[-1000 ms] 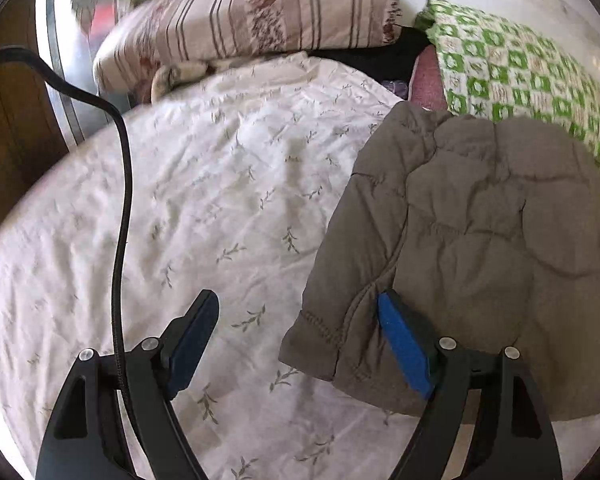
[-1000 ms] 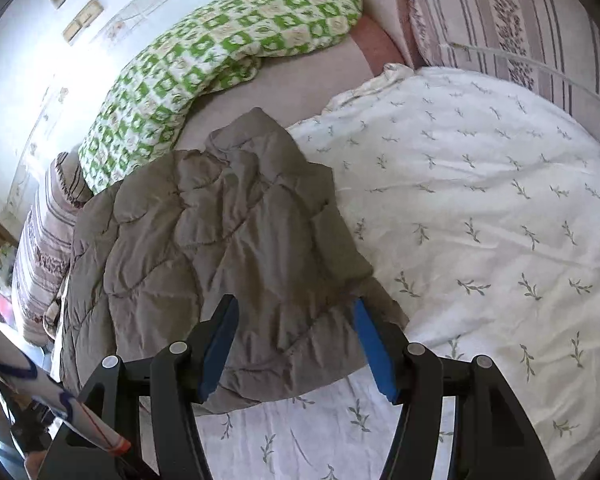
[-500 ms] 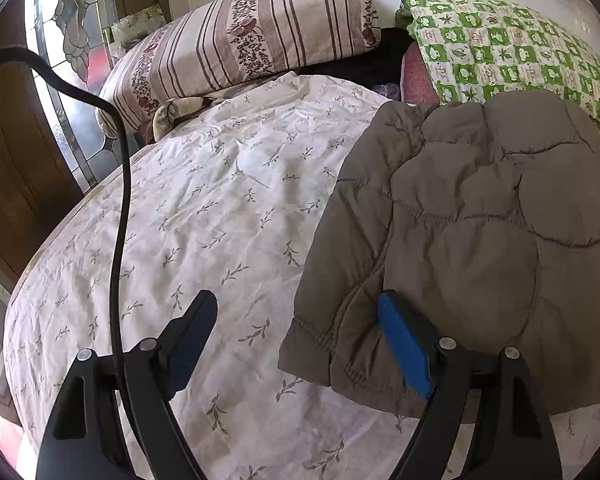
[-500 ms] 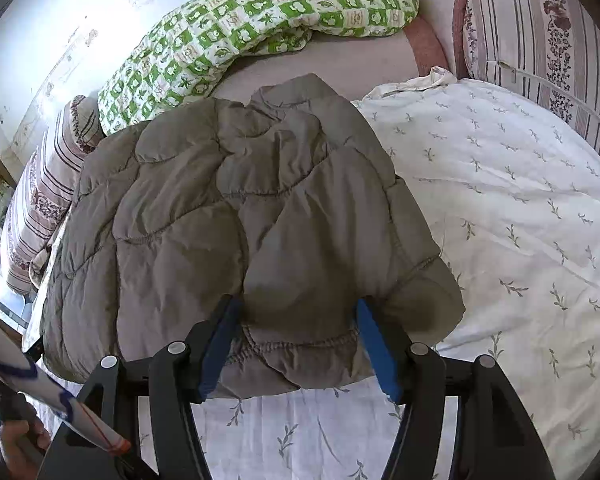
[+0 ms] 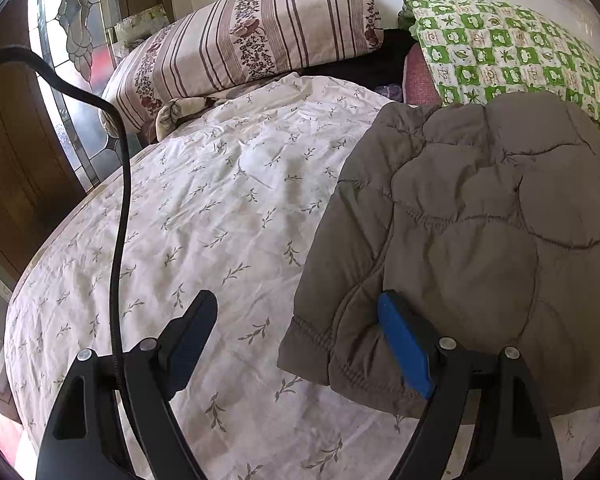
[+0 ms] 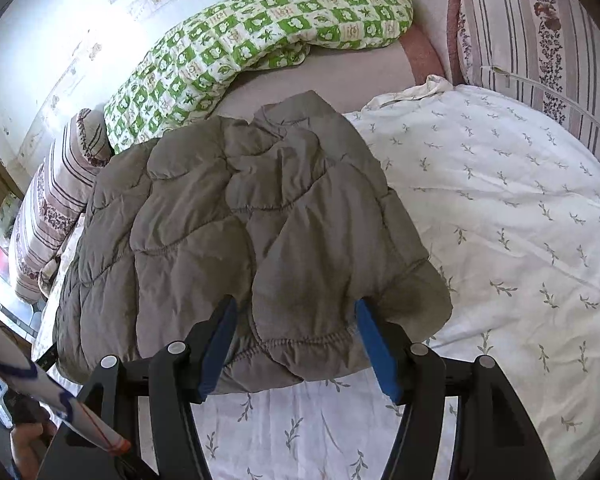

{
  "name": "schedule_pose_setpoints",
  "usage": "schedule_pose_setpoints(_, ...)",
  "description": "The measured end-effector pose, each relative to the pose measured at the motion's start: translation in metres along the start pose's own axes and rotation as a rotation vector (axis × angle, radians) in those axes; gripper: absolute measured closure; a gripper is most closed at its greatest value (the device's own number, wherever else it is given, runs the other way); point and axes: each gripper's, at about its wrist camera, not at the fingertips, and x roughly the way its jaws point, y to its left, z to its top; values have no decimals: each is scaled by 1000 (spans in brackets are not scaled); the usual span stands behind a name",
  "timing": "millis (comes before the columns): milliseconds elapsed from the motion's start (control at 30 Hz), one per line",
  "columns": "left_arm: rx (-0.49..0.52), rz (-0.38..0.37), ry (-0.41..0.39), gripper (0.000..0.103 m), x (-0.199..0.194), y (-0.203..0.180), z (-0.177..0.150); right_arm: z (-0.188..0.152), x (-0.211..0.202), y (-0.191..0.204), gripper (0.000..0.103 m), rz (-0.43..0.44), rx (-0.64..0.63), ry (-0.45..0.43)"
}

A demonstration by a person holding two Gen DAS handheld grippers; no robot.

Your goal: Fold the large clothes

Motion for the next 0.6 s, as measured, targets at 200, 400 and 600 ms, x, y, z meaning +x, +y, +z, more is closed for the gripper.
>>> schedule_pose_setpoints(200, 0, 1, 1, 21, 0, -1, 0, -2, 3, 4, 36, 3, -11, 9)
schedule_pose_setpoints(400, 4, 2, -2, 21, 1, 0, 0, -5, 16, 3, 36, -1, -18, 59)
schedule_pose_setpoints(600, 4, 1, -2, 21, 0, 0, 0, -3, 8, 1, 36, 7, 1, 46)
